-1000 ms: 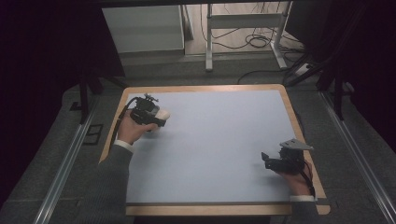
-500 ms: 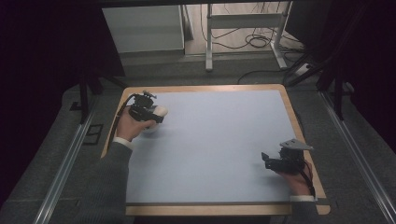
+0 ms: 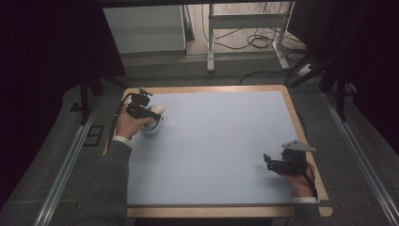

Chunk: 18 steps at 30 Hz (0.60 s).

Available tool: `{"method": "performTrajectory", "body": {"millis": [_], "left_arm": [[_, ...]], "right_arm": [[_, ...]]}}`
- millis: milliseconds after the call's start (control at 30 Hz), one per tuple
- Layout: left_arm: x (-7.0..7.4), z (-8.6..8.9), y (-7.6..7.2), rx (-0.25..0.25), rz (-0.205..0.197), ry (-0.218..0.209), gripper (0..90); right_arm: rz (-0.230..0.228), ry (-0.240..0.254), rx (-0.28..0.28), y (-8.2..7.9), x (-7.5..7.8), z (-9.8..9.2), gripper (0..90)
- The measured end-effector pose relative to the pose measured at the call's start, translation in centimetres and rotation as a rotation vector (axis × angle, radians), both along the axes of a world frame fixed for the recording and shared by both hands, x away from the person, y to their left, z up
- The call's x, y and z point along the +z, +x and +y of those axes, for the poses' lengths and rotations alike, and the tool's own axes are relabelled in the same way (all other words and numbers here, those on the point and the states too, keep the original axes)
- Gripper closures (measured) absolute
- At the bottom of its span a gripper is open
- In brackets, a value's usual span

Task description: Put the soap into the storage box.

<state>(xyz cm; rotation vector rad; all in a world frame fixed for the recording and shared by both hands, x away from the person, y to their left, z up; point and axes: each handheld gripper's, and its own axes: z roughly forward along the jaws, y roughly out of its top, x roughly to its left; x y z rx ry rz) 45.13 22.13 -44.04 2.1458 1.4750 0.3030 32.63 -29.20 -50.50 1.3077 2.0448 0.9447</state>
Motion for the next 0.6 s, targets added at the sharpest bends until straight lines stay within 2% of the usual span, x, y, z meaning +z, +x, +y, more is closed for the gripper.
{"method": "performTrajectory", "body": {"millis": [333, 600], "left_arm": [[-1.2, 0.5, 1.2, 0.052, 0.023, 0.008, 49.5], [-2.0, 0.6, 1.7, 0.062, 0.036, 0.017, 49.5]], "right_arm": [[0.0, -0.001, 0.001, 0.0, 0.0, -0.1, 8.9], [0.0, 0.0, -0.002, 0.0, 0.0, -0.2, 8.9]]}}
